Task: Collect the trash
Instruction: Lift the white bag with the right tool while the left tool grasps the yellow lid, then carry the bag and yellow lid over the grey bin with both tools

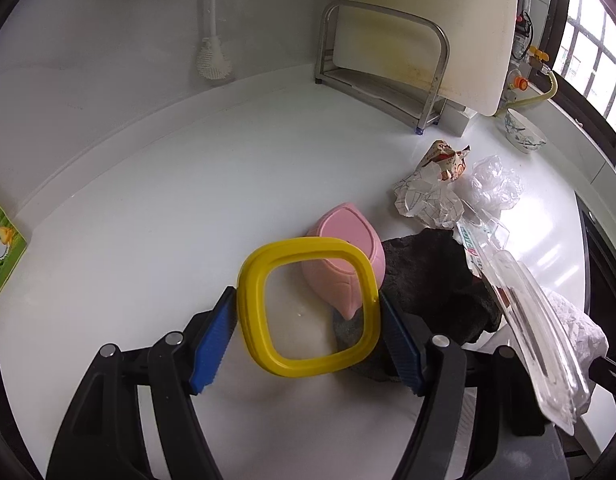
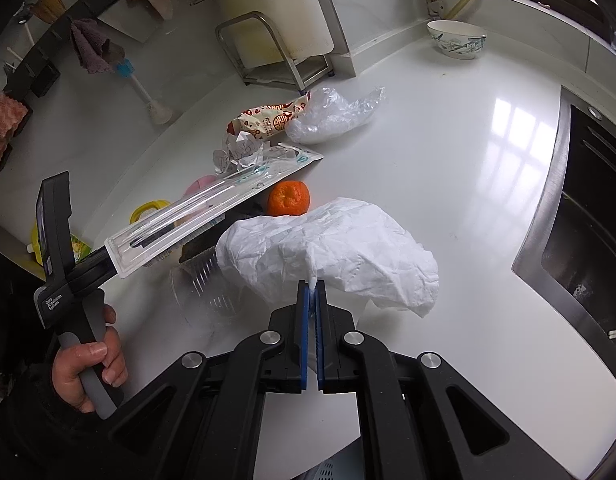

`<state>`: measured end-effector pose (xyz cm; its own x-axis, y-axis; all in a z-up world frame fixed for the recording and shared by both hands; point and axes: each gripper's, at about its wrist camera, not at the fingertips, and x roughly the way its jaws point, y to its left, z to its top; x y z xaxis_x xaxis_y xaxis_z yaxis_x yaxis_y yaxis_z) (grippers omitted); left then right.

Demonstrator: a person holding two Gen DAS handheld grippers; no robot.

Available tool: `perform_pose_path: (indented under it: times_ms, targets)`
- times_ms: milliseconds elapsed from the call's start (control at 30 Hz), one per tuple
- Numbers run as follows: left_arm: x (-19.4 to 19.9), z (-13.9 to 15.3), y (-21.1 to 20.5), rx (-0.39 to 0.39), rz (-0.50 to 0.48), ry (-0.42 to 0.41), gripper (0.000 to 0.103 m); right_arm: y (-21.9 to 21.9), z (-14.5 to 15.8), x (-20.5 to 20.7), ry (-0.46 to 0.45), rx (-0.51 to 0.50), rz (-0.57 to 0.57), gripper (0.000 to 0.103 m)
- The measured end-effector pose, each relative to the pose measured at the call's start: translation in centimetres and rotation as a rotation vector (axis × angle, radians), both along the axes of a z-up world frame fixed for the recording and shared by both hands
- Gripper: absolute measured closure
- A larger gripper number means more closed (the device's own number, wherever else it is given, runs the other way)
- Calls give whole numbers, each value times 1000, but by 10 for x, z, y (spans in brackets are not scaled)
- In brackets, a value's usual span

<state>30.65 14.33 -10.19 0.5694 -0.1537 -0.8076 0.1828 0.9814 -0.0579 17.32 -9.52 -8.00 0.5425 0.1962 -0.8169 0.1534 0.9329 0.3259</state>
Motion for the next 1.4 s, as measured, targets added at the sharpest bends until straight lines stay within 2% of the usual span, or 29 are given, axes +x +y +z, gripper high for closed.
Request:
perform_pose_path:
  times_ms: [233, 433, 633, 767, 1100, 1400]
  targets:
    - [-28, 22, 14, 35, 26, -25, 35, -2, 11, -16, -19, -4, 29, 100]
    - [-71, 34, 14, 43, 36, -27, 35, -12, 15, -50, -15, -3, 55, 100]
    - [-127, 48, -6, 29, 13, -34, 35, -30, 15, -99, 1, 6, 67, 100]
    - [-166, 50, -38, 21, -35, -32, 35, -45, 8, -139, 28, 25, 72, 100]
    - [-252, 31, -130, 44, -182, 16, 35, -81, -22, -220, 112, 62, 97, 100]
    - [-299, -17, -171, 54, -234, 140, 35, -91, -58, -243, 164, 58, 168, 100]
